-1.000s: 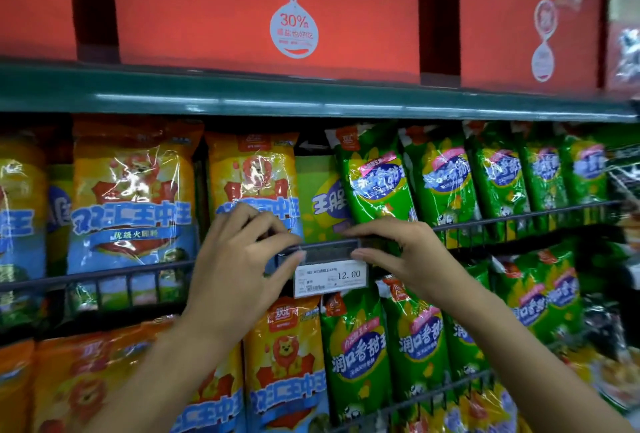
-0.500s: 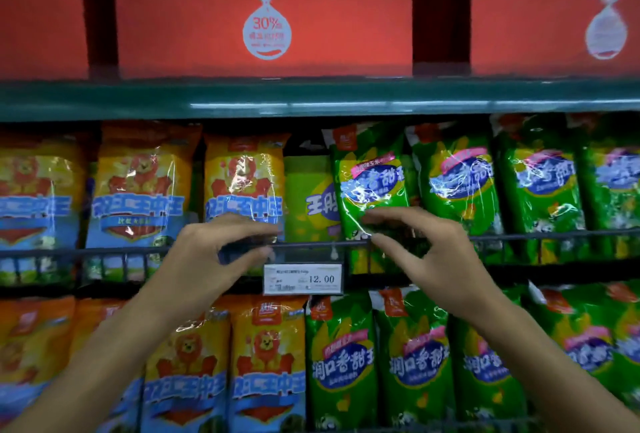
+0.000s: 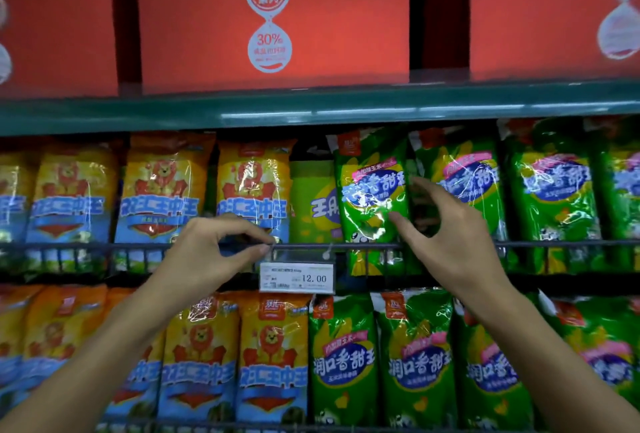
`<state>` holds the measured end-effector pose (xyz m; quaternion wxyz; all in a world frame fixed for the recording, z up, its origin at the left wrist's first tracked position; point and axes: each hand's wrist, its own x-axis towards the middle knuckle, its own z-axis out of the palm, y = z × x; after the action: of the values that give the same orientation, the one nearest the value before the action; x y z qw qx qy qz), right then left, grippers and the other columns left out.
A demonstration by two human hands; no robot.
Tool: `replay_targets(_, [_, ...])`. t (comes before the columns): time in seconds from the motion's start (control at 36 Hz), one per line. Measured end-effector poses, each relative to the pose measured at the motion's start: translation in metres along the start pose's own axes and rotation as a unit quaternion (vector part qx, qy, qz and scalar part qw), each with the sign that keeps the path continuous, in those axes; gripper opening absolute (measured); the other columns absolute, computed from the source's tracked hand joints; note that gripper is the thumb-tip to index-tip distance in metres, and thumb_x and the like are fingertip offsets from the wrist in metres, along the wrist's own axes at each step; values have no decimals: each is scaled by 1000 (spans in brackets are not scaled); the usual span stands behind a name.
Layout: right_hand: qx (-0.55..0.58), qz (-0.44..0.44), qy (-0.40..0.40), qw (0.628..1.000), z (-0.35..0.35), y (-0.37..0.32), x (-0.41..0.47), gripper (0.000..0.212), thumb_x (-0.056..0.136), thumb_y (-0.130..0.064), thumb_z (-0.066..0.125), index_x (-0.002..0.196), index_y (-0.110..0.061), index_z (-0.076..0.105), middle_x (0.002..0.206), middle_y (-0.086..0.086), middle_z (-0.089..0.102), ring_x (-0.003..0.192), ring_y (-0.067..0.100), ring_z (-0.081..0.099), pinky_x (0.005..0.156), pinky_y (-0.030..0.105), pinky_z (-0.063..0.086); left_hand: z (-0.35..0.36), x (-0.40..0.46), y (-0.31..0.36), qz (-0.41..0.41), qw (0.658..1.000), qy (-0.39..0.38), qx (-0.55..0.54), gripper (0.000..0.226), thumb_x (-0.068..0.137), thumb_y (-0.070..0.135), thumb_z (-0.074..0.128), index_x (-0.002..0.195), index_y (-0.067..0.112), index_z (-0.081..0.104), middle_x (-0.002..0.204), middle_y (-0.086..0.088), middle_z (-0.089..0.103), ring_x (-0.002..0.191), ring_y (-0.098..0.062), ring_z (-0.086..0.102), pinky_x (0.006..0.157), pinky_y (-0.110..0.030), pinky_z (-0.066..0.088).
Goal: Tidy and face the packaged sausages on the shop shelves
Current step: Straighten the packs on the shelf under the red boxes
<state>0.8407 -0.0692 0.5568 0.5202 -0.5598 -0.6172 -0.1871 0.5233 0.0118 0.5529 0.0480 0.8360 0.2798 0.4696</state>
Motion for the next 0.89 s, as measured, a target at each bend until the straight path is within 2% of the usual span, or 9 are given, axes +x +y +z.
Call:
replay_targets(0.19, [-103,42,-49,993,-6,-1,18,75,92,-61,61,151,-17,46,85,5,76,83,23,72,82,40,59,13,25,20,52,998,33,-7,16,90,21,76,106,24,78,98,11,75,95,-5,69,83,-22,56])
replay_targets(0.31, [-197,47,-104,974,-3,-3,30,95,84,-84,32,148,-16,46,68,2,65,82,31,69,75,44,59,32,57,39,-19,996,-85,-20,47,95,25,72,140,19,60,104,14,73,96,0,69,95,-27,56])
replay_targets(0.39, [-224,45,-129,965,-4,-3,35,81,94,-73,39,148,-13,43,79,5,65,95,35,68,80,43,56,47,74,50,-61,982,-174,27,74,98,40,66,159,17,33,119,11,72,105,-6,68,101,-35,53])
replay_targets(0.5, [-179,50,-149,971,-7,6,39,74,99,-61,49,154,-13,39,85,10,72,92,33,68,79,40,53,64,83,64,-98,971,-220,17,67,103,40,59,155,7,33,106,-8,70,85,2,63,77,-18,50])
replay_targets(0.61, [-52,76,-131,987,-9,9,38,69,97,-50,62,153,-14,43,64,3,68,60,11,62,57,25,45,67,85,68,-122,974,-183,-59,54,103,27,61,150,11,40,106,12,61,104,-11,63,73,-3,45])
replay_targets(0.69, [40,88,-85,992,-4,9,38,67,96,-44,67,152,-15,44,63,-3,72,50,1,63,53,17,45,64,88,67,-129,978,-138,-84,70,101,32,64,159,15,29,135,-6,65,119,-21,65,95,-22,48])
replay_targets(0.75, [112,108,-60,986,-2,8,38,68,95,-41,69,152,-16,44,73,-1,77,58,10,72,64,33,61,62,91,69,-118,984,-112,-77,72,101,35,62,160,16,27,138,-11,64,119,-23,65,106,-37,49])
replay_targets(0.81, [147,117,-54,981,-1,6,39,67,95,-38,70,152,-16,43,77,0,78,59,17,74,65,43,64,59,92,72,-111,986,-104,-62,71,102,36,61,160,16,26,138,-10,64,119,-23,65,109,-42,48])
replay_targets(0.89, [116,105,-78,985,2,5,38,66,96,-42,67,152,-15,44,74,4,76,57,16,72,63,37,62,57,88,72,-115,985,-127,-35,71,103,38,58,160,15,24,136,-10,65,110,-23,69,104,-44,51])
